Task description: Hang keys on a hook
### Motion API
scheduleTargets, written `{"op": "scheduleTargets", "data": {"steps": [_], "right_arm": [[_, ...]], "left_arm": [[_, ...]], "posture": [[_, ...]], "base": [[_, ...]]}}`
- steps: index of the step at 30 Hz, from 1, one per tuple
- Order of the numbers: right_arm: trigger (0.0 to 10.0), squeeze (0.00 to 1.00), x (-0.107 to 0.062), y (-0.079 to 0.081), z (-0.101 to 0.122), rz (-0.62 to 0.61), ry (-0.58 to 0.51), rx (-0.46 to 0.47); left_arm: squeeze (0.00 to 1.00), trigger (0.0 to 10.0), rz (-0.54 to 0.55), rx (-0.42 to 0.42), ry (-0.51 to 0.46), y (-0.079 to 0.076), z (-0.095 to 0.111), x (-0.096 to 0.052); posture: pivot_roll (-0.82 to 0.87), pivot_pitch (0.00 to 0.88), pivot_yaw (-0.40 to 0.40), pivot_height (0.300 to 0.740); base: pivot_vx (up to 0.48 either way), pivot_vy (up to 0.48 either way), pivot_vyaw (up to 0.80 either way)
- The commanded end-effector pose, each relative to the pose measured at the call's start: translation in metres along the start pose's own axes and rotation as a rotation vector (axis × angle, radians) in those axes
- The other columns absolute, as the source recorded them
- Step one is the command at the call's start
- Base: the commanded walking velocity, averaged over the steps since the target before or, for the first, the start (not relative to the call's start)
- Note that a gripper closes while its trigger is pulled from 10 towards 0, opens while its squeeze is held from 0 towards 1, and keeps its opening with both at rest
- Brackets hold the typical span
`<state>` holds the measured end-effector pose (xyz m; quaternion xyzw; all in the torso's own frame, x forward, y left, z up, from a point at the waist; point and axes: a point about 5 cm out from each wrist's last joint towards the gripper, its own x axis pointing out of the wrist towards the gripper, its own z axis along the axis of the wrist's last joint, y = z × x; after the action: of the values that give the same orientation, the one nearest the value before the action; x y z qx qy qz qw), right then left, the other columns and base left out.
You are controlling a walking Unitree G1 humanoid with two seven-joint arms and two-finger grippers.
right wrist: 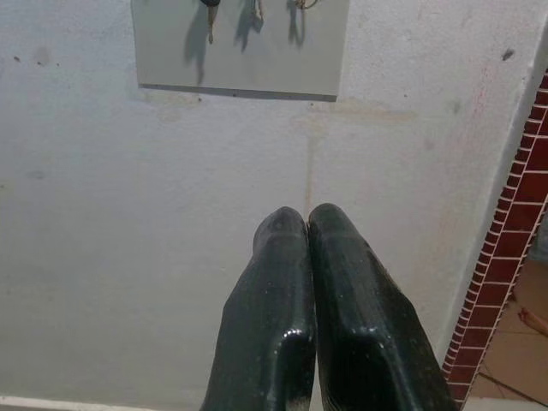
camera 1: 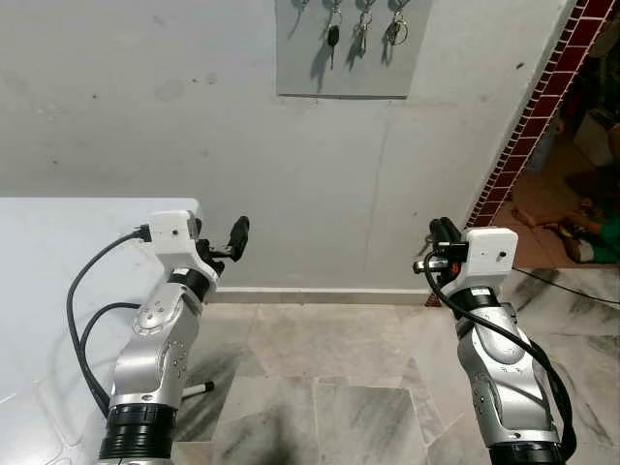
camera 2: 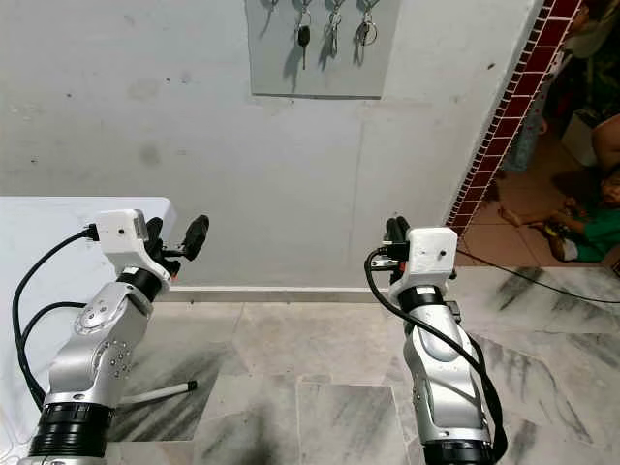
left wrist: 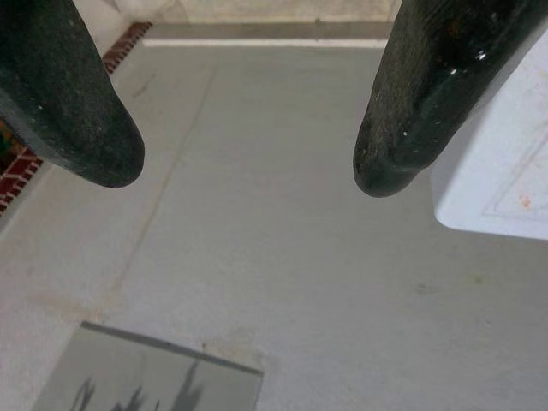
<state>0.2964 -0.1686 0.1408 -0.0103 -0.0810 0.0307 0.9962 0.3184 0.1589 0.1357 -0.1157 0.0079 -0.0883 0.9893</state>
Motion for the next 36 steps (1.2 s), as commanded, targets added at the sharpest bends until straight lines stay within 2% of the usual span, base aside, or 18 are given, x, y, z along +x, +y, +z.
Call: {"op": "scheduleTargets", "data": {"steps": [1, 8, 16, 21, 27, 36], "right_arm": [[10.0, 0.0, 0.0, -0.002, 0.001, -0.015, -0.01, -0.003], [10.0, 0.0, 0.002, -0.002, 0.001, -0.001, -0.015, -0.014], [10.0, 0.0, 0.005, -0.003, 0.006, 0.016, -0.031, -0.023], [10.0, 0.0, 0.013, 0.0, 0.017, 0.057, -0.073, -0.044], [10.0, 0.0, 0.019, 0.001, 0.034, 0.09, -0.131, -0.063], [10.0, 0.0, 0.02, 0.005, 0.036, 0.126, -0.145, -0.061]], "left_arm": [[0.0, 10.0, -0.025, 0.024, 0.009, -0.002, 0.002, -0.001], [0.0, 10.0, -0.074, 0.058, 0.051, -0.003, -0.005, -0.009], [0.0, 10.0, -0.025, 0.027, 0.009, 0.001, 0.002, -0.005], [0.0, 10.0, 0.007, 0.003, -0.03, 0.005, 0.012, -0.002], [0.0, 10.0, 0.018, 0.003, -0.074, 0.011, 0.023, -0.007], [0.0, 10.0, 0.016, 0.009, -0.112, 0.008, 0.026, -0.01]], "posture": [[0.05, 0.047, 0.032, 0.732], [0.05, 0.059, 0.035, 0.732], [0.05, 0.052, 0.017, 0.732], [0.05, 0.05, -0.002, 0.732], [0.06, 0.048, -0.013, 0.732], [0.07, 0.035, -0.029, 0.732]], "base": [[0.0, 0.0, 0.0], [0.0, 0.0, 0.0], [0.0, 0.0, 0.0], [0.0, 0.0, 0.0], [0.0, 0.0, 0.0], [0.1, 0.0, 0.0]]}}
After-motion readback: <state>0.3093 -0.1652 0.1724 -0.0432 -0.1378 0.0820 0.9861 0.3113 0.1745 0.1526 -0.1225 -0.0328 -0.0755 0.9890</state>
